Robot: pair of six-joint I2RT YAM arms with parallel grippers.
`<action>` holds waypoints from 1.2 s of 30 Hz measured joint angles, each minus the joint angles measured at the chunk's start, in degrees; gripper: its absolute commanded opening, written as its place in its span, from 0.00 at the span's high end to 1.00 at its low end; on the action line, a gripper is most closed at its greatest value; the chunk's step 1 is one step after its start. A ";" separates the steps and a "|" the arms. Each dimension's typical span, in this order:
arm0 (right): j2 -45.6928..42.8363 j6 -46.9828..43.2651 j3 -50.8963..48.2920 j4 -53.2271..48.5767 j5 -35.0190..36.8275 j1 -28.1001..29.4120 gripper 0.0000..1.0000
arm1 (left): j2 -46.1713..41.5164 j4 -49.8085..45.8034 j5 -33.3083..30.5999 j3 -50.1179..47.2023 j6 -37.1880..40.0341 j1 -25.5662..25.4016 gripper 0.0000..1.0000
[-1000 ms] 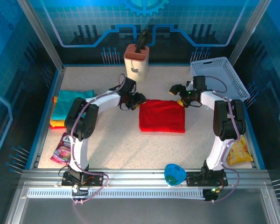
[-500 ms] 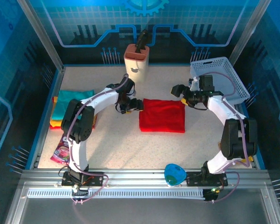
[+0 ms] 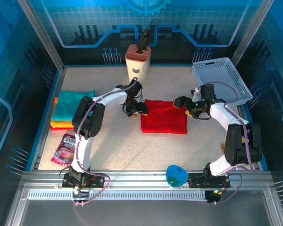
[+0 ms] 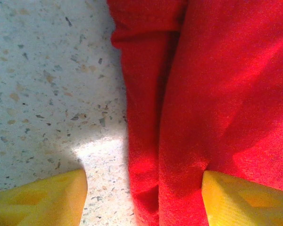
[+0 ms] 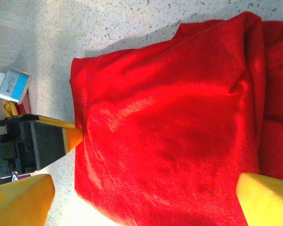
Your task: Fold and stack the t-shirts
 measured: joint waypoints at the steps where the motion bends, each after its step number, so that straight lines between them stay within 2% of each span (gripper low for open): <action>1: 0.00 0.02 -0.09 0.00 0.00 0.00 0.00 | 0.07 -0.02 0.09 0.26 -0.07 -0.13 0.34; 8: -0.02 0.04 -1.25 0.11 -0.04 -0.61 0.00 | 0.87 0.04 -0.59 0.98 -2.80 -2.97 0.38; 31: -0.37 0.02 -3.41 0.83 -2.01 -3.63 0.01 | 3.58 -0.26 1.11 4.48 -7.37 -4.68 0.55; 36: -0.37 0.02 -3.72 1.18 -2.25 -3.87 0.01 | 4.11 -0.35 1.60 4.87 -7.65 -4.76 0.64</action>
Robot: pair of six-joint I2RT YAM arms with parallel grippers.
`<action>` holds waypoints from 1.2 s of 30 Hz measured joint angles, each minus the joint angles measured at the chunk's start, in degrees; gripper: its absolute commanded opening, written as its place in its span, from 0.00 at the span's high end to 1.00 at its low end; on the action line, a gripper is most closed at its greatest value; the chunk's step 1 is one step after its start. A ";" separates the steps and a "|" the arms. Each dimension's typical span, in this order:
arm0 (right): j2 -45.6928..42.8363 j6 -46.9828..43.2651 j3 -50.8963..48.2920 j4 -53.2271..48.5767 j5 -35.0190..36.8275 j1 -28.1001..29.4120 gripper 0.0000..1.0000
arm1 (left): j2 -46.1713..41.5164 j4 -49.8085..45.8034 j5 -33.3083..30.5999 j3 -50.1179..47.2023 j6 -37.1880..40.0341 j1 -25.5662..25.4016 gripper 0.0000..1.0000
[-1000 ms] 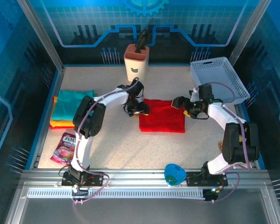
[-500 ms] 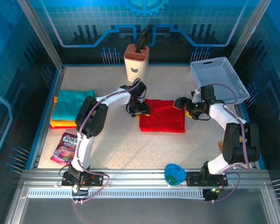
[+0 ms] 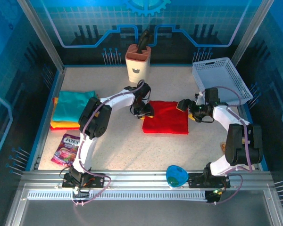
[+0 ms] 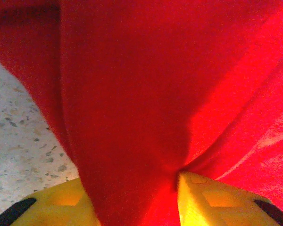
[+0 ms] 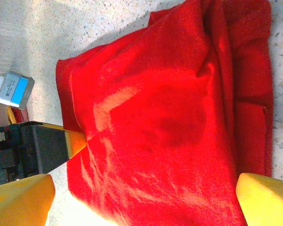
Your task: Fold and stack the t-shirts
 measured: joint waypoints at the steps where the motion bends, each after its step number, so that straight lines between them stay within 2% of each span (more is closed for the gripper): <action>1: -0.02 0.02 0.00 0.09 -0.17 -0.04 0.01 | 0.02 -0.02 0.00 0.00 -0.26 0.00 0.66; 4: -0.02 0.02 0.00 0.13 -0.39 -0.39 0.01 | 0.24 0.04 -0.09 0.02 -0.98 -0.04 0.74; 11: -0.02 0.00 0.00 0.09 -1.03 -1.14 0.02 | 0.57 0.20 -2.05 0.81 -1.49 -1.05 1.00; 18: -0.22 -0.02 -0.61 0.26 -1.27 -2.32 0.02 | -1.01 0.92 -7.17 -0.44 -0.33 -2.56 1.00; 25: -0.33 0.00 -1.49 -0.59 -1.60 -3.04 0.02 | -8.76 -2.91 -15.23 -5.88 4.72 -2.60 1.00; 31: -0.42 0.04 -1.51 -0.55 -2.75 -3.26 0.02 | -18.08 -5.86 -21.57 -12.70 8.57 0.11 1.00; 36: -0.42 0.48 -1.51 -0.11 -3.39 -3.26 0.03 | -22.60 -8.11 -24.02 -16.04 11.13 4.48 1.00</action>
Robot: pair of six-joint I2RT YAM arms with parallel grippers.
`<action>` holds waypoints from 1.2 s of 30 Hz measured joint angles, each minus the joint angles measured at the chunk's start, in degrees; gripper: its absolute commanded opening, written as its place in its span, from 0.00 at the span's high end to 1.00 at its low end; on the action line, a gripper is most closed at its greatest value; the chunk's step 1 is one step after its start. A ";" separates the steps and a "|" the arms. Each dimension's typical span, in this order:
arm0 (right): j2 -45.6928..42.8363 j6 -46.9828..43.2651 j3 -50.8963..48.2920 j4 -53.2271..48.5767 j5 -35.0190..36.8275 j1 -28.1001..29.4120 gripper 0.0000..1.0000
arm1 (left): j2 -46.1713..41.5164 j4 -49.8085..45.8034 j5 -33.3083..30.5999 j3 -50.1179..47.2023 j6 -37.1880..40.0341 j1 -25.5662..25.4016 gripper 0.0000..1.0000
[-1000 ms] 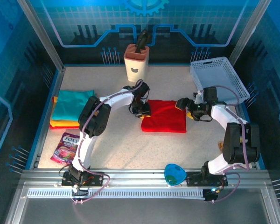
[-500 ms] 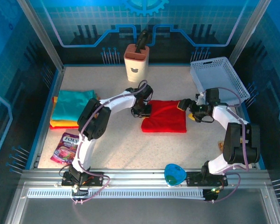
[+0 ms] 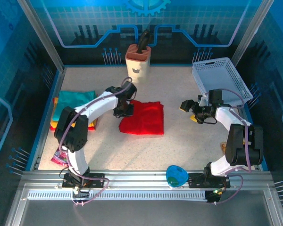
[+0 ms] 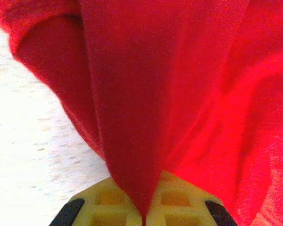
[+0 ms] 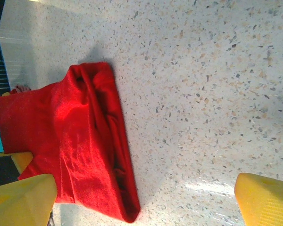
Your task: Fold and stack the t-shirts
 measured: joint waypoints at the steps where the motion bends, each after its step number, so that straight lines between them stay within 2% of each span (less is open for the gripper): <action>1: 0.07 0.02 0.00 0.13 -0.35 0.00 0.03 | -0.98 -0.79 -0.39 -0.33 0.52 1.05 1.00; 10: 1.42 1.05 0.02 0.70 -2.58 0.00 0.04 | -10.97 -7.37 -4.15 0.11 8.57 7.61 1.00; 17: 1.42 1.31 0.00 0.52 -3.04 0.02 0.04 | -16.06 -12.13 -6.10 4.17 15.08 12.24 1.00; 27: 0.90 1.51 1.42 -2.95 -3.61 0.55 0.04 | -19.34 -18.80 -9.27 14.32 20.83 13.40 1.00; 36: -1.11 1.49 4.13 -5.97 -3.39 1.77 0.04 | -19.63 -25.31 -11.82 20.74 22.56 16.46 1.00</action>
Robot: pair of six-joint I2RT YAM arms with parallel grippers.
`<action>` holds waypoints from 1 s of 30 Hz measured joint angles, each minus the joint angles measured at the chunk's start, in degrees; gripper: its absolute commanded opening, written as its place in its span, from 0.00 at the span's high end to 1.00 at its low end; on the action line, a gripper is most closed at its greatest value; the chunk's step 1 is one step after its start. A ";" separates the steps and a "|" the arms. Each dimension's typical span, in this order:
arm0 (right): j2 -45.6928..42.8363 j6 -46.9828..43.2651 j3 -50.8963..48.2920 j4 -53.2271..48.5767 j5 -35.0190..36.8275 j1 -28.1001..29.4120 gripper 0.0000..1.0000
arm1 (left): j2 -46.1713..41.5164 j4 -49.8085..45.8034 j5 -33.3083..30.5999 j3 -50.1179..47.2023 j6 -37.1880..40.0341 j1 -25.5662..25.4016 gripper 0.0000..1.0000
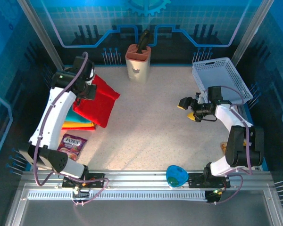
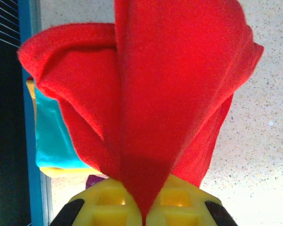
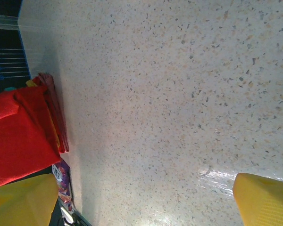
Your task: Fold and stack the t-shirts
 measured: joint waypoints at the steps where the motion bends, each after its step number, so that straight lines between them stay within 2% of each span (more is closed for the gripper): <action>1: -0.20 0.00 0.02 -0.26 0.02 0.04 0.04 | -0.02 -0.44 -0.17 0.87 0.20 0.24 1.00; 16: -1.33 0.04 0.02 -2.54 1.68 2.40 0.04 | -0.02 -3.32 -0.37 3.06 1.38 7.96 1.00; 30: -1.66 0.66 -0.09 -3.65 4.11 6.93 0.04 | 0.02 -0.26 -1.73 0.72 2.93 13.18 1.00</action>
